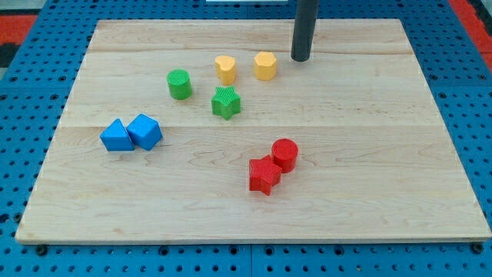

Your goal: Push the green star below towards the green circle

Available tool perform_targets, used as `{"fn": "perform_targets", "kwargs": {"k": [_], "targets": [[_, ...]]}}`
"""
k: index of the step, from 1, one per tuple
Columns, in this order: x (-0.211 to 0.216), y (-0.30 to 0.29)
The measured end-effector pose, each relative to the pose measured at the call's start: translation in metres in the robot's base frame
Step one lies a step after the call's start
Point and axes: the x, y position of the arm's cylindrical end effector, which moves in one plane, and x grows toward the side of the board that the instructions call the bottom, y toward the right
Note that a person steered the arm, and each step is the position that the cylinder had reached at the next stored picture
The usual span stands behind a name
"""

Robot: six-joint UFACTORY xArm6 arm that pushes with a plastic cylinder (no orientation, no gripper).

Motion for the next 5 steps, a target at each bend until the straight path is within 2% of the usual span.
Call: {"fn": "perform_targets", "kwargs": {"k": [3, 4, 5], "targets": [[0.024, -0.069], [0.034, -0.031], [0.073, -0.033]]}}
